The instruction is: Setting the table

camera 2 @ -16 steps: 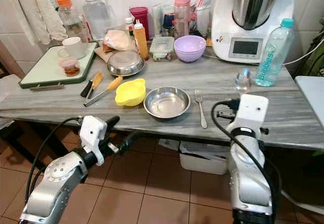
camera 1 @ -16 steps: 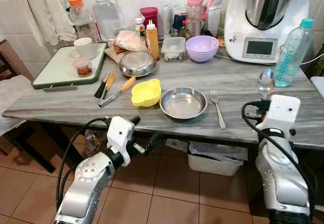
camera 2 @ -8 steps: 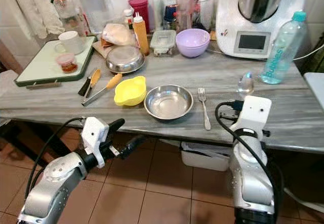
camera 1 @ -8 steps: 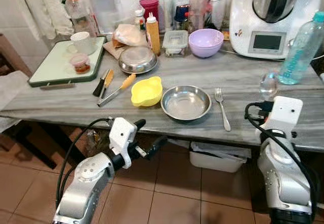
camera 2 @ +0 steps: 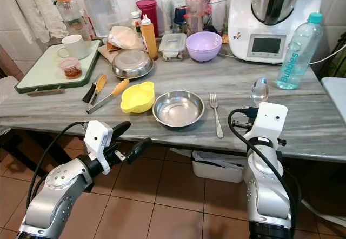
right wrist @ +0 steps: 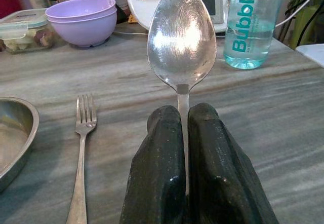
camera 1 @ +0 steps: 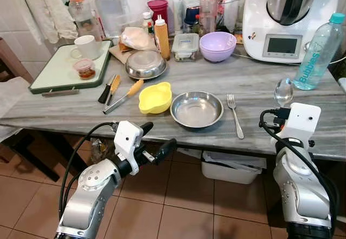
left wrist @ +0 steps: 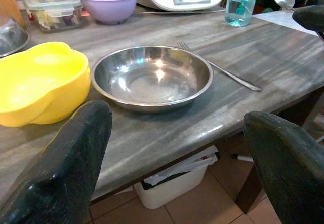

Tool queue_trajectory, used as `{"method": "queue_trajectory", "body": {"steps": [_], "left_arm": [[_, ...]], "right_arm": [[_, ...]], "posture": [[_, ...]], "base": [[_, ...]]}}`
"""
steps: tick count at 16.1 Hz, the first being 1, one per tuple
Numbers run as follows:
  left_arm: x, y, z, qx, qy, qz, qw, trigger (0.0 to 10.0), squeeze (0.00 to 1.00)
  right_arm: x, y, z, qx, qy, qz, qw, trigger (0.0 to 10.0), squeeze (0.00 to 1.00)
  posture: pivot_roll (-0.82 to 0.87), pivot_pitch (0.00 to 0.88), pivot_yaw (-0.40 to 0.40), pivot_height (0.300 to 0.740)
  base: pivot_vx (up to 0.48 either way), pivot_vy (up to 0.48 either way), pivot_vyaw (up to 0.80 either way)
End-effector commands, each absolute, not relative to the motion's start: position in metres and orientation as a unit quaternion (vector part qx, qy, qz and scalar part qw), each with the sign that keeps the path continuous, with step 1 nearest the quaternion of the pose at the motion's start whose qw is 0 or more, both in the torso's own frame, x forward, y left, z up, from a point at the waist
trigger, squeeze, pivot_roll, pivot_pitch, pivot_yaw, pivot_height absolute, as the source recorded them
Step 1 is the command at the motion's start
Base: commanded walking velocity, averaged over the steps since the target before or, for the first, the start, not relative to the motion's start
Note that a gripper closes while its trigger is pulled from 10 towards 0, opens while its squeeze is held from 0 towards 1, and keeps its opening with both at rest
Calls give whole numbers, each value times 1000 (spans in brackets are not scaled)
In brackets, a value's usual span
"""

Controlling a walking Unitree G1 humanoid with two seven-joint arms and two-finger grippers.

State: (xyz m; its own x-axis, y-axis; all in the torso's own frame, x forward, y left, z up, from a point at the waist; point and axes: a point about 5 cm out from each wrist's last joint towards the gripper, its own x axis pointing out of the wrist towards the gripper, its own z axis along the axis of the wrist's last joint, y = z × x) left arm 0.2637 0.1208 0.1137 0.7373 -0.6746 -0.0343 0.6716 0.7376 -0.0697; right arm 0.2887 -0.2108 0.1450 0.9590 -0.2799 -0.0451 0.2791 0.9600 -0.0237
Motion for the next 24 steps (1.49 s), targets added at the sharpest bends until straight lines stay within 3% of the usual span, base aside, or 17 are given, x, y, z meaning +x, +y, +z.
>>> {"method": "queue_trajectory", "body": {"steps": [1, 10, 24], "left_arm": [[266, 126, 113, -25, 31, -350, 936, 10000, 0], [266, 126, 113, -25, 31, -350, 936, 10000, 0], [265, 118, 114, -24, 30, -361, 932, 10000, 0]], "right_arm": [[290, -207, 153, -9, 8, -132, 991, 10000, 0], [290, -207, 153, -9, 8, -132, 991, 10000, 0], [293, -201, 156, -24, -1, -113, 993, 10000, 0]], "posture": [[-101, 0, 101, 740], [-101, 0, 101, 740], [-110, 0, 94, 740]], "base": [[0, 0, 0], [0, 0, 0], [353, 0, 0]]}}
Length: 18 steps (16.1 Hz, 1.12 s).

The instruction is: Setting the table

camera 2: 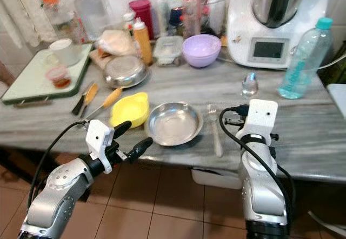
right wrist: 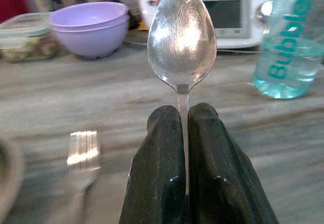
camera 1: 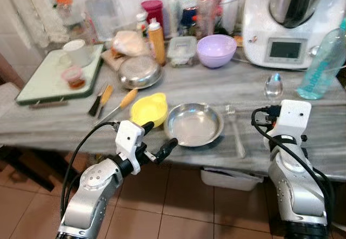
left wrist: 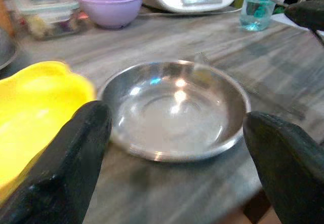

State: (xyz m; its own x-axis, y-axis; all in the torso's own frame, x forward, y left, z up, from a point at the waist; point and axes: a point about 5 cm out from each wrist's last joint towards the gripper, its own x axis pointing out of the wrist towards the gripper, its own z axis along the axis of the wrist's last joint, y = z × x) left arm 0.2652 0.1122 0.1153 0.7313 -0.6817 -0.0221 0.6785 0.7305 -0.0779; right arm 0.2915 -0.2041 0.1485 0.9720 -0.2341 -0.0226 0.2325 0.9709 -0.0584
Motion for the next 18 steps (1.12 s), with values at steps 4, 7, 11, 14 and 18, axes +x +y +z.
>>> {"method": "queue_trajectory", "body": {"steps": [4, 7, 11, 14, 18], "left_arm": [[264, 120, 112, -21, 33, -360, 932, 10000, 0], [262, 122, 110, -25, 38, -354, 934, 10000, 0], [257, 132, 111, -24, 37, -323, 945, 10000, 0], [246, 143, 107, -11, 52, -314, 948, 10000, 0], [234, 155, 96, -8, 77, -323, 943, 10000, 0]], "right_arm": [[294, -200, 155, -25, 1, -111, 993, 10000, 0], [294, -199, 155, -26, 1, -109, 994, 10000, 0], [287, -194, 150, -21, 8, -106, 994, 10000, 0], [279, -188, 148, -13, 16, -99, 995, 10000, 0], [260, -179, 142, 3, 39, -90, 995, 10000, 0]], "posture": [[-106, 0, 89, 740], [-101, 0, 85, 740], [-101, 0, 97, 740], [-100, 0, 105, 740], [-95, 13, 109, 740]], "base": [[362, 0, 0], [264, 0, 0], [0, 0, 0], [0, 0, 0], [0, 0, 0]]}}
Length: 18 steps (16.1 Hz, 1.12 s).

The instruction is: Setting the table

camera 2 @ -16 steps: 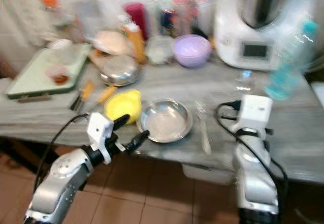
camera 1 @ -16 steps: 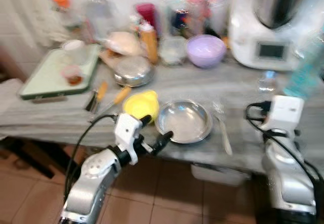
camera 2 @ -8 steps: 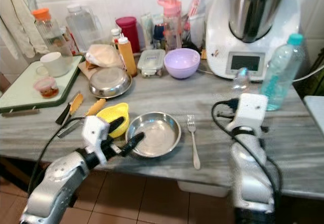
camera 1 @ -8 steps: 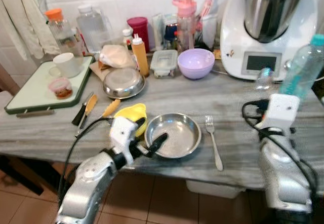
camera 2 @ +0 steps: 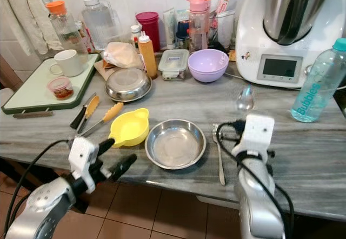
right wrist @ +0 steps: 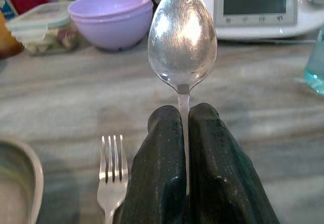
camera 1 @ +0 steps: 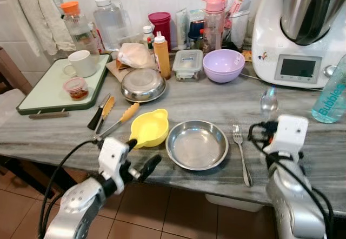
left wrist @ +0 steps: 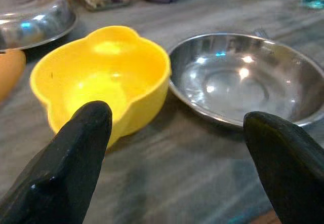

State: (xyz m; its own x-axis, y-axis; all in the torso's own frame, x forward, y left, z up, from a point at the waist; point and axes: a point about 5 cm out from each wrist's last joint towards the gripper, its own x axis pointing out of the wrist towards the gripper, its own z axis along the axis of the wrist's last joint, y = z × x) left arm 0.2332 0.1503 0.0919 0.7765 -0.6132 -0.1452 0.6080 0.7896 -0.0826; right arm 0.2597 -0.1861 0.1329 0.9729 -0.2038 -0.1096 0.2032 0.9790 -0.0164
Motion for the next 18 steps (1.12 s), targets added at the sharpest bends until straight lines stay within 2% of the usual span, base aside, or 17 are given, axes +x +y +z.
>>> {"method": "queue_trajectory", "body": {"steps": [1, 10, 18], "left_arm": [[234, 155, 96, -8, 77, -326, 942, 10000, 0], [236, 151, 88, -12, 89, -350, 933, 10000, 0], [236, 149, 82, -12, 93, -352, 931, 10000, 0]], "right_arm": [[259, -179, 142, 3, 41, -90, 995, 10000, 0], [226, -191, 122, -4, 124, -86, 989, 10000, 0], [235, -191, 111, 27, 161, -61, 985, 10000, 0]], "posture": [[-97, 15, 111, 740], [-115, 25, 113, 740], [-109, 22, 117, 740]], "base": [[0, 0, 0], [0, 0, 0], [0, 0, 0]]}}
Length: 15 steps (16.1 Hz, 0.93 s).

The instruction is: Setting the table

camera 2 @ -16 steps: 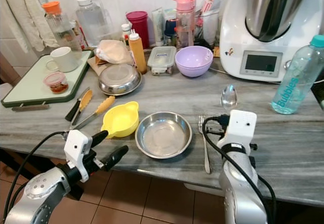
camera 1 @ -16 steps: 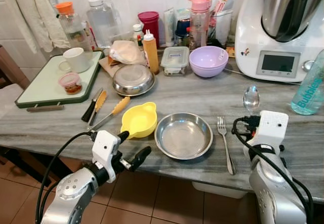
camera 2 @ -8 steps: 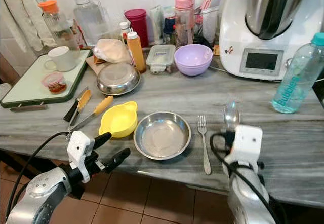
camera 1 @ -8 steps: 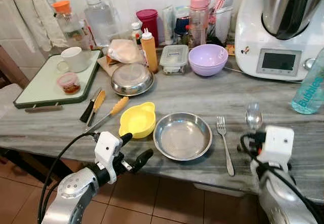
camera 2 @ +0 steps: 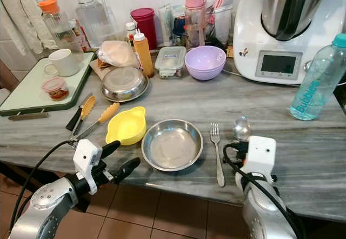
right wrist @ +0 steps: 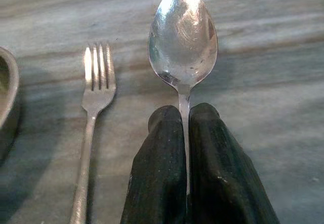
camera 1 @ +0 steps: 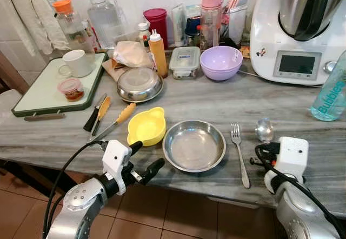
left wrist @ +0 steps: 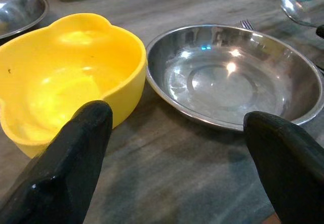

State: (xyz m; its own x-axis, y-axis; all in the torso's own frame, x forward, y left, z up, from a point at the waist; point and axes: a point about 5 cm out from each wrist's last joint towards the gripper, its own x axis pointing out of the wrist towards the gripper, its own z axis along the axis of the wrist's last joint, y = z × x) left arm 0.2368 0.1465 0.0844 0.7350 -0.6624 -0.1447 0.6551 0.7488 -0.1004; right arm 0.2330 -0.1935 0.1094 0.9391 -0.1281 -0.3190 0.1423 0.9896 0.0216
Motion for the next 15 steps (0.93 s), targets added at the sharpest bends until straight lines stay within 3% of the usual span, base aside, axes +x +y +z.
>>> {"method": "queue_trajectory", "body": {"steps": [1, 13, 14, 15], "left_arm": [[235, 149, 82, -13, 94, -355, 930, 10000, 0], [231, 138, 111, -54, 72, -421, 903, 10000, 0], [230, 138, 111, -55, 76, -428, 899, 10000, 0], [229, 137, 112, -58, 80, -432, 896, 10000, 0]], "right_arm": [[238, -192, 111, 31, 161, -62, 984, 10000, 0], [244, -194, 103, 48, 179, -53, 981, 10000, 75], [245, -194, 102, 50, 180, -54, 981, 10000, 431], [246, -195, 102, 51, 179, -53, 981, 10000, 902]], "posture": [[-108, 22, 116, 740], [-98, 7, 104, 740], [-97, 4, 103, 740], [-98, 2, 104, 740]], "base": [[0, 0, 0], [0, 0, 0], [0, 0, 0], [0, 0, 0]]}}
